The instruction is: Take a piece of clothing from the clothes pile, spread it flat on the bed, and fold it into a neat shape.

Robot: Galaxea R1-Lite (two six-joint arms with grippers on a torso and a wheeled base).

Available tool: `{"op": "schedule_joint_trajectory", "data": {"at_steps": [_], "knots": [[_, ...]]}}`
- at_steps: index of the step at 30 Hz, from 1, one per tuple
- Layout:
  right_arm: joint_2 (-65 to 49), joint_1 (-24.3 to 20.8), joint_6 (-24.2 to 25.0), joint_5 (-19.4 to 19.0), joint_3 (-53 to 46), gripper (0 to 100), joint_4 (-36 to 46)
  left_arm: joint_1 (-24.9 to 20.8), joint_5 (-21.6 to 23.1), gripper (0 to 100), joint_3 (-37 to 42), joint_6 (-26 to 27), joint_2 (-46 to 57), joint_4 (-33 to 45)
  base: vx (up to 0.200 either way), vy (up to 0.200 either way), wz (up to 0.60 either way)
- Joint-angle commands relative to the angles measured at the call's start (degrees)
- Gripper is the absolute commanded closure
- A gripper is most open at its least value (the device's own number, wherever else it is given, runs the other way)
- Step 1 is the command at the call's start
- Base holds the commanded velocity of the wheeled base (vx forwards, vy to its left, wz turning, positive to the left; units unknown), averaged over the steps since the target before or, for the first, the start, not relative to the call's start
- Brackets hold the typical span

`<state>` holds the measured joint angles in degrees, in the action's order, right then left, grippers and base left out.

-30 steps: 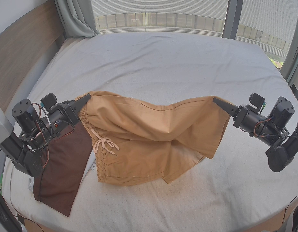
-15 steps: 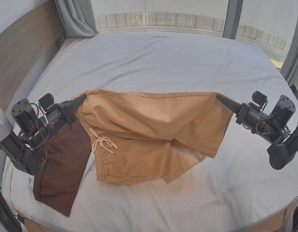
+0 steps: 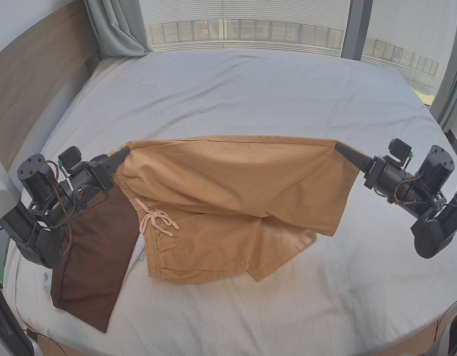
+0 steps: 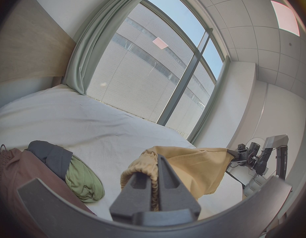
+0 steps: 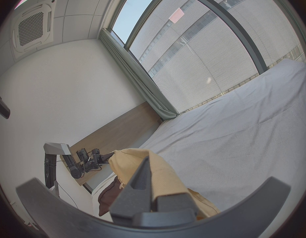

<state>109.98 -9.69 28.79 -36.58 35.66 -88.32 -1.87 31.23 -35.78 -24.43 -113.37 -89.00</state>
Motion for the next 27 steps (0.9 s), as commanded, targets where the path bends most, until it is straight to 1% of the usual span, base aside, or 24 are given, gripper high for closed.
{"op": "schedule_joint_trajectory", "data": {"at_steps": [1, 9, 27], "knots": [[0.06, 0.46, 0.03, -0.07, 0.03, 100, -0.01, 0.28, -0.03, 100, -0.08, 0.0, -0.97, -0.12, 0.0, 0.0, 0.0], [0.14, 1.17, 0.03, -0.15, 0.38, 100, -0.01, 0.63, -0.03, 100, -0.34, 0.0, -1.15, -0.12, 0.0, 0.0, 0.0], [0.32, 1.17, -0.05, -0.15, 0.38, 100, -0.01, 0.72, -0.03, 100, -0.43, 0.08, -1.68, -0.12, 0.0, 0.0, 0.0]]}}
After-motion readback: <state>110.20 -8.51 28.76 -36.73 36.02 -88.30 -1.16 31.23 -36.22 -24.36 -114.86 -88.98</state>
